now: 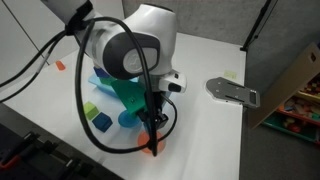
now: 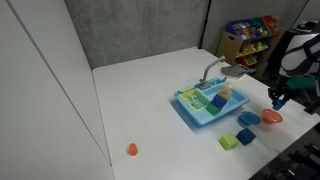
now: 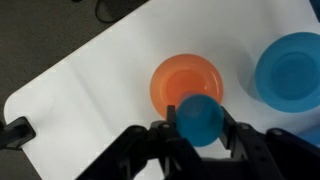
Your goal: Take the blue cup out of the toy sink and put it on the orange plate
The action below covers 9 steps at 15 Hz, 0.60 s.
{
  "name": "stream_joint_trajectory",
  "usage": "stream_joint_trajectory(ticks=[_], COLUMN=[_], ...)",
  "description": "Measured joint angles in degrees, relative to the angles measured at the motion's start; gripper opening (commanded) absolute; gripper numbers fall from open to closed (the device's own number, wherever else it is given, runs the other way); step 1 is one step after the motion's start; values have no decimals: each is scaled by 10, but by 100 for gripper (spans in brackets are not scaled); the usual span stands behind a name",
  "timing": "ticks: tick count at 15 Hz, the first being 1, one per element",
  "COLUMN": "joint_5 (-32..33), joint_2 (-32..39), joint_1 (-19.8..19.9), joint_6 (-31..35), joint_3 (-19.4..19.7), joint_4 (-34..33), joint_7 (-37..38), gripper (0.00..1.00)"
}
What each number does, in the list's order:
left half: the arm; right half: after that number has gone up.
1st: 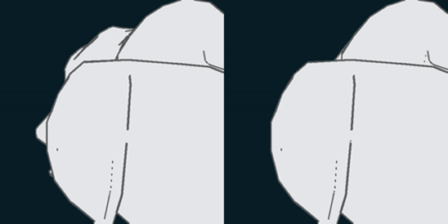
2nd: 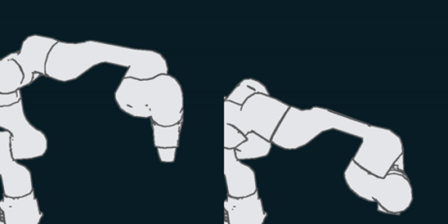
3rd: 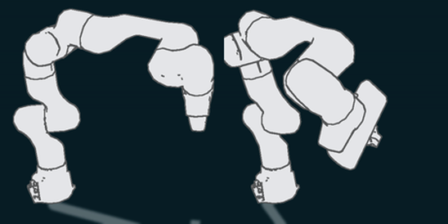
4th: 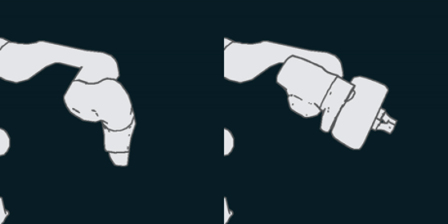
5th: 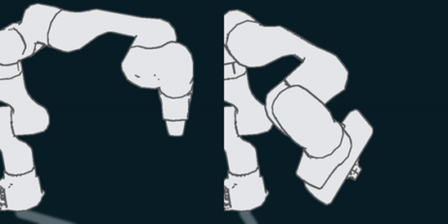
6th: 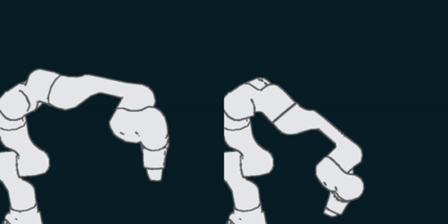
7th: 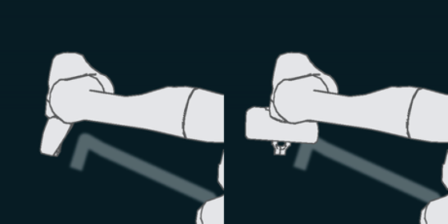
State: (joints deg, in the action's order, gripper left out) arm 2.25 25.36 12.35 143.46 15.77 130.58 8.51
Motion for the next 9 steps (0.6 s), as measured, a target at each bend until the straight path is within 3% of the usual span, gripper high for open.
stream_joint_trajectory(ticks=[9], joint_5=[0], joint_2=[29], joint_1=[10], joint_6=[19], joint_3=[8], joint_4=[0], joint_7=[0], gripper=[17])
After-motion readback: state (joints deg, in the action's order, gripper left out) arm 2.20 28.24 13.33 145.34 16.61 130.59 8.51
